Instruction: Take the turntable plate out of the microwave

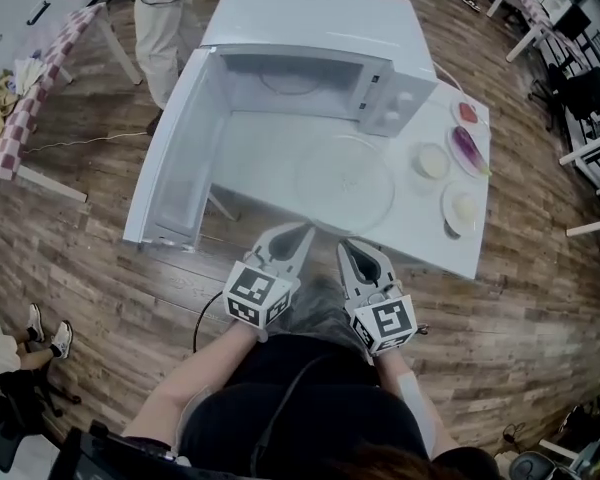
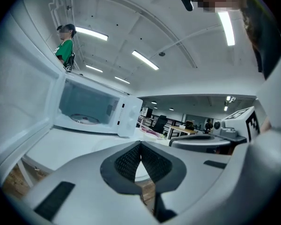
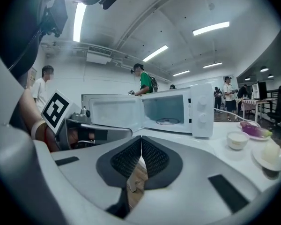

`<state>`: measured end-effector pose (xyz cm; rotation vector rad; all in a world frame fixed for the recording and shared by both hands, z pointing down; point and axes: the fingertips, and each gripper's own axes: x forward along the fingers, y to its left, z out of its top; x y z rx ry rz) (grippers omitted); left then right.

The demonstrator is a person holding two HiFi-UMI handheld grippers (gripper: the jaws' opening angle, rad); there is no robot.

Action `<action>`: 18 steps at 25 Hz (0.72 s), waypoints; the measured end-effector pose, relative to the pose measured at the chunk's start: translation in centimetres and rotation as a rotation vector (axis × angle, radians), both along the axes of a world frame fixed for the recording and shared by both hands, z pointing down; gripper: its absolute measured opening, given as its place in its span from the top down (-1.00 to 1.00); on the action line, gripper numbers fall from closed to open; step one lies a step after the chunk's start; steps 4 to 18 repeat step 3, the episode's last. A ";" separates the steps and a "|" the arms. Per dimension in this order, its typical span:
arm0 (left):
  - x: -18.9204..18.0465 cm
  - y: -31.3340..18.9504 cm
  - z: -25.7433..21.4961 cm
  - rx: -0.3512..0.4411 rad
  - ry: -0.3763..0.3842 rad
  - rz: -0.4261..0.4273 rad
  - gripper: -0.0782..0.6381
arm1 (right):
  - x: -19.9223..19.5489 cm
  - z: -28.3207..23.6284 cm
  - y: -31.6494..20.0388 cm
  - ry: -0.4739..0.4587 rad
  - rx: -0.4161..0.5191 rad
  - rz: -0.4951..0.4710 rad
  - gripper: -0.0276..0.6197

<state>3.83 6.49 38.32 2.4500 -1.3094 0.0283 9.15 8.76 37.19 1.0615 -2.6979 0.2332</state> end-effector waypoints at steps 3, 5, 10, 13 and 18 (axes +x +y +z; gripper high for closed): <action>0.0 -0.2 -0.9 0.027 -0.016 -0.001 0.75 | -0.3 -0.5 -0.1 0.008 0.009 -0.018 0.84; 0.0 -0.2 -0.9 0.027 -0.016 -0.001 0.75 | -0.3 -0.5 -0.1 0.008 0.009 -0.018 0.84; 0.0 -0.2 -0.9 0.027 -0.016 -0.001 0.75 | -0.3 -0.5 -0.1 0.008 0.009 -0.018 0.84; 0.0 -0.2 -0.9 0.027 -0.016 -0.001 0.75 | -0.3 -0.5 -0.1 0.008 0.009 -0.018 0.84; 0.0 -0.2 -0.9 0.027 -0.016 -0.001 0.75 | -0.3 -0.5 -0.1 0.008 0.009 -0.018 0.84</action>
